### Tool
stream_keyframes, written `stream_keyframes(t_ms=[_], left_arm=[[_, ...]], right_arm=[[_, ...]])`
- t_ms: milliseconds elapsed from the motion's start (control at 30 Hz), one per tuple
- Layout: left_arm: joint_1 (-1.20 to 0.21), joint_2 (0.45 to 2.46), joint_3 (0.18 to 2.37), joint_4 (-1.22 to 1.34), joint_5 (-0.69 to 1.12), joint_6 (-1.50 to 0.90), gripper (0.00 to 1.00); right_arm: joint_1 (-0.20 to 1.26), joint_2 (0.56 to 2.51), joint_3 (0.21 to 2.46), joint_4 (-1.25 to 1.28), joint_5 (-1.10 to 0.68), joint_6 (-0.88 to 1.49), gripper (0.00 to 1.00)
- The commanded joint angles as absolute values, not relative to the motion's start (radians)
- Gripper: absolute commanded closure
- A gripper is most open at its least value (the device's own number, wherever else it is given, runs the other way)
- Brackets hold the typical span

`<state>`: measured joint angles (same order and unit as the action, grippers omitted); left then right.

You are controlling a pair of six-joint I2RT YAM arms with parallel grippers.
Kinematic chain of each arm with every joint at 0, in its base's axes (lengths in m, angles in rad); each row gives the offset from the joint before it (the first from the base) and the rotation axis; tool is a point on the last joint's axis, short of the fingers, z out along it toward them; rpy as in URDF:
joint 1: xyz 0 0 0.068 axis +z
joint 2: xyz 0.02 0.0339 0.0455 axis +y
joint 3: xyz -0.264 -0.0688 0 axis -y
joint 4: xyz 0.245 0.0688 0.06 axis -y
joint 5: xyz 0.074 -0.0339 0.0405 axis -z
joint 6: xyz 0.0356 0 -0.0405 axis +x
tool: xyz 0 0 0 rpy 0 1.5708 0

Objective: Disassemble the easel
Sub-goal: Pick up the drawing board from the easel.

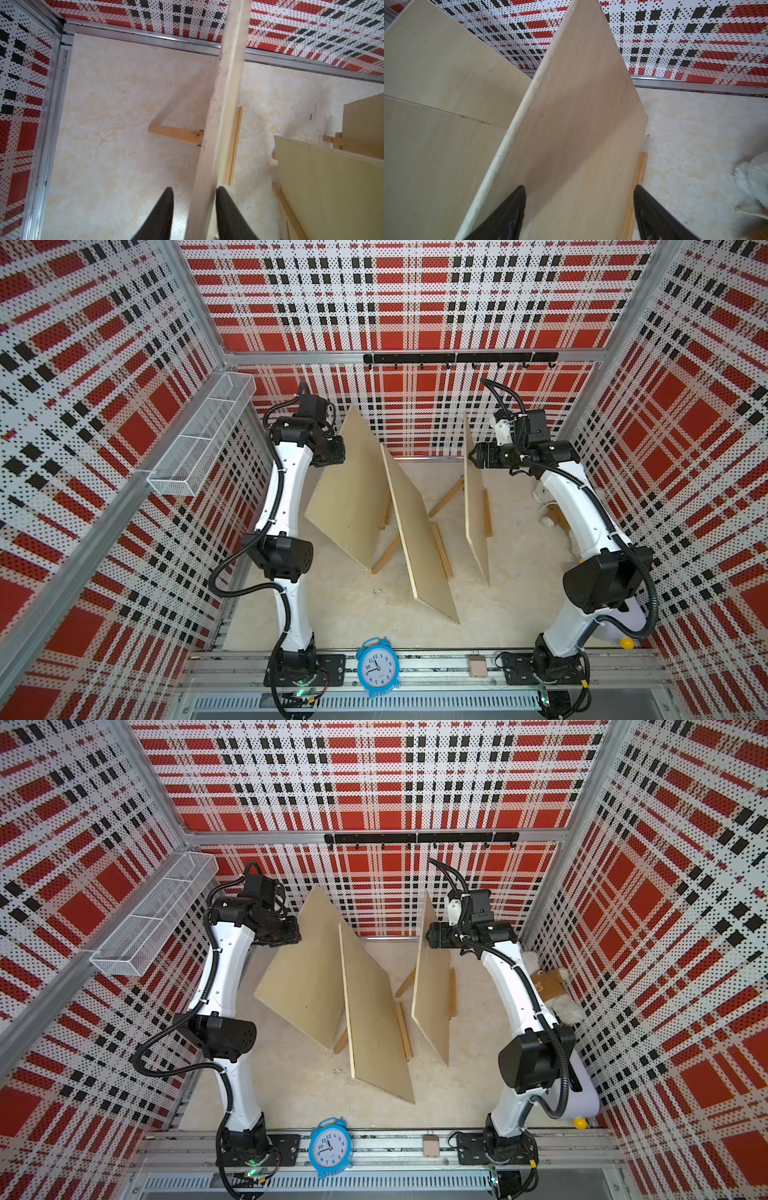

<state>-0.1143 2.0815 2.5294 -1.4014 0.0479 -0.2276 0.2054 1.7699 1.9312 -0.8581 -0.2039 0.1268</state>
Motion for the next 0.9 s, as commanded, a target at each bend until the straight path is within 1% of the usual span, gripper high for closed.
stream_keyframes(t_ms=[0,200,267,333,367,567,633,700,800,833,867], left_arm=[[-0.110,2.101,2.559,-1.392,0.070,-0.232,0.62],[-0.119,2.114,2.559,-1.395,0.080,-0.234,0.63],[-0.122,2.115,2.559,-1.398,0.083,-0.238,0.67],[-0.122,2.115,2.560,-1.401,0.087,-0.243,0.74],[-0.123,2.114,2.560,-1.402,0.088,-0.244,0.76],[-0.129,2.099,2.560,-1.410,0.075,-0.250,0.77],[-0.134,2.093,2.559,-1.410,0.074,-0.252,0.80],[-0.141,2.088,2.560,-1.411,0.071,-0.253,0.85],[-0.150,2.077,2.559,-1.411,0.061,-0.256,0.98],[-0.151,2.073,2.557,-1.410,0.053,-0.255,1.00],[-0.156,2.069,2.557,-1.410,0.043,-0.254,1.00]], right_arm=[[0.211,1.756,1.955,-0.857,-0.202,0.112,0.16],[0.211,1.784,1.986,-0.874,-0.201,0.100,0.16],[0.211,1.790,1.993,-0.876,-0.202,0.095,0.16],[0.210,1.797,1.999,-0.878,-0.201,0.091,0.16],[0.210,1.800,2.003,-0.880,-0.201,0.089,0.16],[0.210,1.813,2.012,-0.887,-0.207,0.078,0.16],[0.210,1.812,2.011,-0.886,-0.214,0.075,0.16],[0.210,1.815,2.007,-0.886,-0.216,0.072,0.16],[0.210,1.811,2.000,-0.884,-0.219,0.067,0.16],[0.210,1.809,1.998,-0.881,-0.221,0.065,0.16],[0.210,1.807,1.993,-0.878,-0.224,0.063,0.16]])
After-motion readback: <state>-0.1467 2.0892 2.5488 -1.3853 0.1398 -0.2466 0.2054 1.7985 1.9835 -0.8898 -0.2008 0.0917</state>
